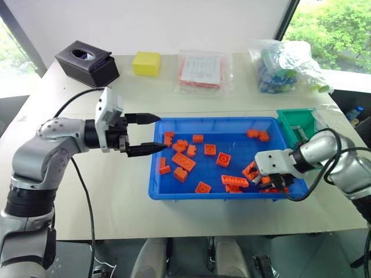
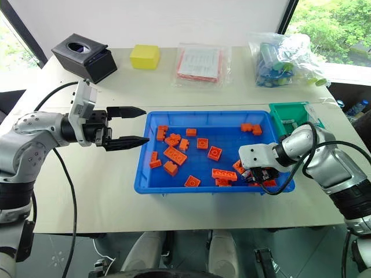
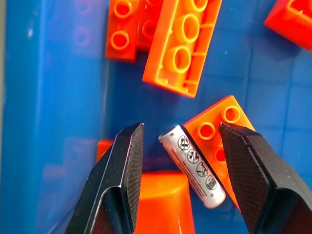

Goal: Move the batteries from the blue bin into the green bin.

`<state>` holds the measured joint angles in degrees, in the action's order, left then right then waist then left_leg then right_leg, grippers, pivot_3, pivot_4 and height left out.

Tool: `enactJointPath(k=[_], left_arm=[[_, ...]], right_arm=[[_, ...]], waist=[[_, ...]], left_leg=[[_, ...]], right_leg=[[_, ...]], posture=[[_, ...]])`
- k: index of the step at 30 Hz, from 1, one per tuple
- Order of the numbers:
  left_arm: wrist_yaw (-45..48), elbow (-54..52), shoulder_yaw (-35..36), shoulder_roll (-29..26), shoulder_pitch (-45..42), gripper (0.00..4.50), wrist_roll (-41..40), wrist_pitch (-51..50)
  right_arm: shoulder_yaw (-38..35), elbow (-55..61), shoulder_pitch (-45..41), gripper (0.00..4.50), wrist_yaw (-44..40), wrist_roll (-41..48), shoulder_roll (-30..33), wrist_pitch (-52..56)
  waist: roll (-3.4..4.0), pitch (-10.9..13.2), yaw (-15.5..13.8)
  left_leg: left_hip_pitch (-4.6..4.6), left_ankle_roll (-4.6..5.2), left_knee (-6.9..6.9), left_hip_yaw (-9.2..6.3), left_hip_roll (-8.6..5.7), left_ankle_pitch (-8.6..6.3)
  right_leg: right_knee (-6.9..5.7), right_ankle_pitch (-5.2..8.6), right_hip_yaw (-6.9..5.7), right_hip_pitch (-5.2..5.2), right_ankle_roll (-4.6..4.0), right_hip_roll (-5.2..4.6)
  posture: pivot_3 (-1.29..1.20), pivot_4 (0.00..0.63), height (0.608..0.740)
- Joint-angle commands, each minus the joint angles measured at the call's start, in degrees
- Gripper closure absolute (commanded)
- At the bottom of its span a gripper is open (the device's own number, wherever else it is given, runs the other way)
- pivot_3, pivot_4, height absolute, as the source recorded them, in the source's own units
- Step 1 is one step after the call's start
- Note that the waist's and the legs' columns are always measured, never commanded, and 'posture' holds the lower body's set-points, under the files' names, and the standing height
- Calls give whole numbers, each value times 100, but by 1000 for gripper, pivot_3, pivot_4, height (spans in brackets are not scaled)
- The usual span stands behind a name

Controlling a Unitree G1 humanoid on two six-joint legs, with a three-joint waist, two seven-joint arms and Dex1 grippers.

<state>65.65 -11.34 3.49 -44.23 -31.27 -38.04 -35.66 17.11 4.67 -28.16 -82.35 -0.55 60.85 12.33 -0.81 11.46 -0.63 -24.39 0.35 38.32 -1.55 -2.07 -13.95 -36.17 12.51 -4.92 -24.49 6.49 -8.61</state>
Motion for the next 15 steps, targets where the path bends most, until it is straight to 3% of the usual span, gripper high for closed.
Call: enactJointPath(k=[1,15], left_arm=[[-41,-59,104,12,-125,0,-20,75],[-46,-53,95,-15,-148,0,-22,73]], right_arm=[[2,-106,-108,1988,14,-122,-57,-130],[-521,124,147,1988,22,70,249,-332]], waist=[[0,0,-3],[-1,0,-15]], left_leg=[[0,0,0,0,0,0],[-1,-1,2,0,-2,1]], right_leg=[[0,0,0,0,0,0],[0,0,0,2,0,-1]], posture=[[0,150,692],[0,150,692]])
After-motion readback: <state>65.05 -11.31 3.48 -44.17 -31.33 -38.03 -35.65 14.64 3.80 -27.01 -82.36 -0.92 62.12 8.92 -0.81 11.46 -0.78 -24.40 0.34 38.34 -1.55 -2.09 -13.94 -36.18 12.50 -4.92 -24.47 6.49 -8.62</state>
